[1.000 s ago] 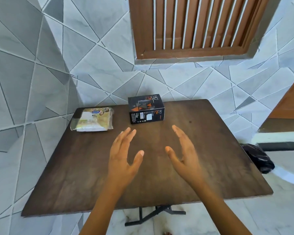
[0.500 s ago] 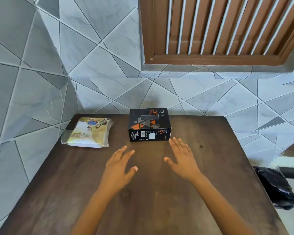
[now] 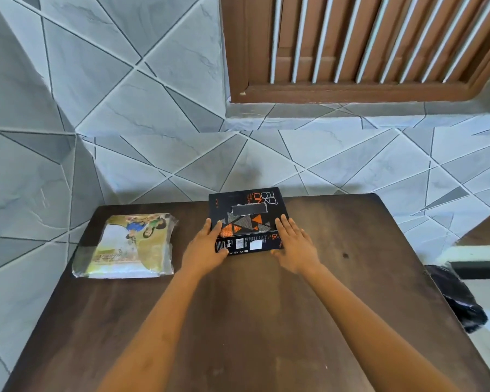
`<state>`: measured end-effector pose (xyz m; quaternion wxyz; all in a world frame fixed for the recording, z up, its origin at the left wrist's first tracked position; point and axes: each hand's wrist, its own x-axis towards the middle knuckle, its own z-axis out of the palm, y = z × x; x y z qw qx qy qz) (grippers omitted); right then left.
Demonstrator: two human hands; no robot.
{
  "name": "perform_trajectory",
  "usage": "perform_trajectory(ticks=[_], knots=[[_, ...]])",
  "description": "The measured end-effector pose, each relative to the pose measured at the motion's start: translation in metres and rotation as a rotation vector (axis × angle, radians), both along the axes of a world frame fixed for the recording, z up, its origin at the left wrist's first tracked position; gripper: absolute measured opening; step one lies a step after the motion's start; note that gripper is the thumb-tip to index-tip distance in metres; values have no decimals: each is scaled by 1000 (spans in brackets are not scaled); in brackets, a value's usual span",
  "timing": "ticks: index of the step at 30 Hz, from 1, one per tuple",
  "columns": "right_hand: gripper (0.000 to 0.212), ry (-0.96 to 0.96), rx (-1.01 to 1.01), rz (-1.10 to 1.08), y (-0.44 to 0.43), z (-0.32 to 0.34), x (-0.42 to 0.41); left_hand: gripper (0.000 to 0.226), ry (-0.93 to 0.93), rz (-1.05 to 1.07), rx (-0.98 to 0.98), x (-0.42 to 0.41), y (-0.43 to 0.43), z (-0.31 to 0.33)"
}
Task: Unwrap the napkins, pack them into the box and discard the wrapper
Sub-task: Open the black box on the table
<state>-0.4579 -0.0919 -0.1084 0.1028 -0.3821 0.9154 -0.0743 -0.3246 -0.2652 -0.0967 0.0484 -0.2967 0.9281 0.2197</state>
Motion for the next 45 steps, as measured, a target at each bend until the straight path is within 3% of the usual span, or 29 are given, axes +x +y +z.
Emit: perform_trajectory(ticks=[6, 14, 18, 22, 30, 35, 38, 40, 43, 45], knots=[[74, -3, -109, -58, 18, -14, 25, 52, 173, 118, 51, 13, 18, -6], [54, 62, -358, -102, 47, -25, 57, 43, 303, 164, 75, 51, 45, -15], [43, -159, -553, -260, 26, -11, 34, 43, 308, 172, 69, 38, 38, -11], [37, -187, -454, -280, 2, -3, 15, 44, 265, 213, 85, 19, 33, -3], [49, -291, -460, -309, 10, -16, 23, 45, 354, 264, 321, 19, 31, -5], [51, -174, -525, -389, 46, -17, 52, 16, 342, 245, 154, 46, 33, -2], [44, -183, -513, -550, 73, -22, 66, 37, 114, 210, -27, 66, 42, -4], [34, -266, -517, -595, 79, -25, 68, 36, 34, 210, -121, 69, 50, 0], [25, -571, -749, -642, 84, -28, 62, 18, 107, 110, -165, 65, 66, 11], [28, -852, -871, -619, 88, -25, 58, 42, 36, -77, -9, 59, 72, 10]])
